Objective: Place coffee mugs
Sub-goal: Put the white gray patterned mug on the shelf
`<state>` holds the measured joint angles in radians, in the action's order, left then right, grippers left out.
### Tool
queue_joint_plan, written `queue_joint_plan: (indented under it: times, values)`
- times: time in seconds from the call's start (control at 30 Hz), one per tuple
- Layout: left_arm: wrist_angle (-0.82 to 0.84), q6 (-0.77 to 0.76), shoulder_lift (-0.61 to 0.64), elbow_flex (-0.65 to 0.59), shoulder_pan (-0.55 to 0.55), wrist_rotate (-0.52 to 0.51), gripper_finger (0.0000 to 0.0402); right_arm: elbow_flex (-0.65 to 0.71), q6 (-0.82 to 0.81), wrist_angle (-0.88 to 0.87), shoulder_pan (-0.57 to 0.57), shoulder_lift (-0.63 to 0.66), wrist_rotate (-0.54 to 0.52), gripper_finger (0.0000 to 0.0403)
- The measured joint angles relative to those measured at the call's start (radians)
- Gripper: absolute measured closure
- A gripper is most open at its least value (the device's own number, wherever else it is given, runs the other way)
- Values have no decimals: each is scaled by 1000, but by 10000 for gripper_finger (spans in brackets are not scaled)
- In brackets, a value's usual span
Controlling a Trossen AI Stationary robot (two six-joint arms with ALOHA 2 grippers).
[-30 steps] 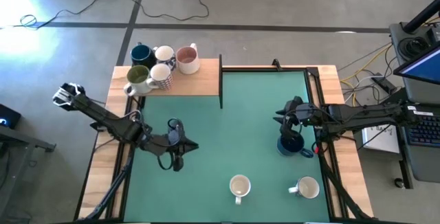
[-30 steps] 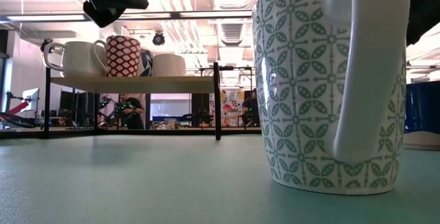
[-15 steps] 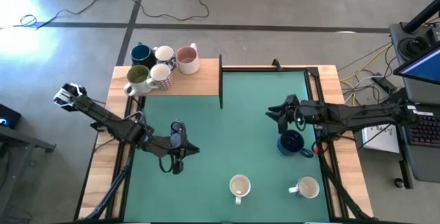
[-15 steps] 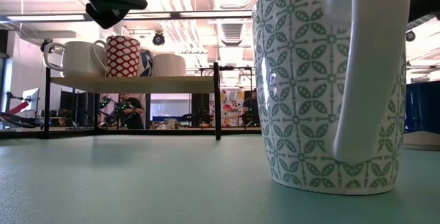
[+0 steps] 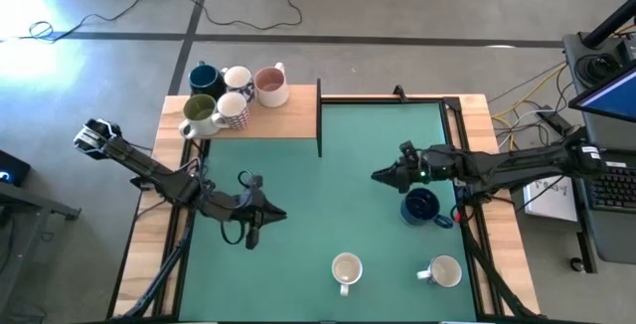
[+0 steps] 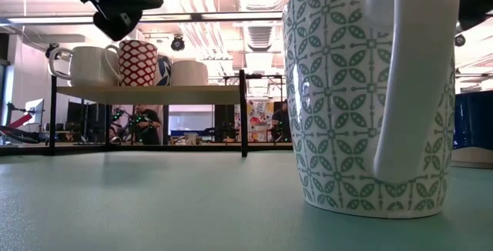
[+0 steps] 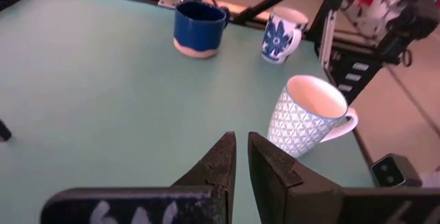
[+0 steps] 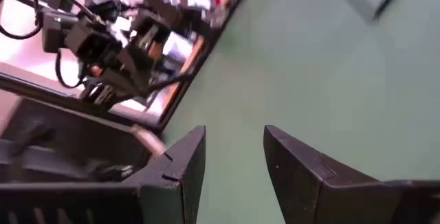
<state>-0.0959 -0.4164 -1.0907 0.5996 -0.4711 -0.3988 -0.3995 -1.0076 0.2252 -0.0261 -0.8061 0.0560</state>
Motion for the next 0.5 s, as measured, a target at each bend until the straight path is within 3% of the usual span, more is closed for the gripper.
queue_joint_plan:
  times: [0.23, 0.5]
  values:
    - [-59, -67, -2, -30, -8, -51, 380, -149, -190, -116, 50, -169, 141, 266]
    - [-57, -142, 28, -29, -12, -98, 380, -480, -153, -659, 201, -374, 188, 266]
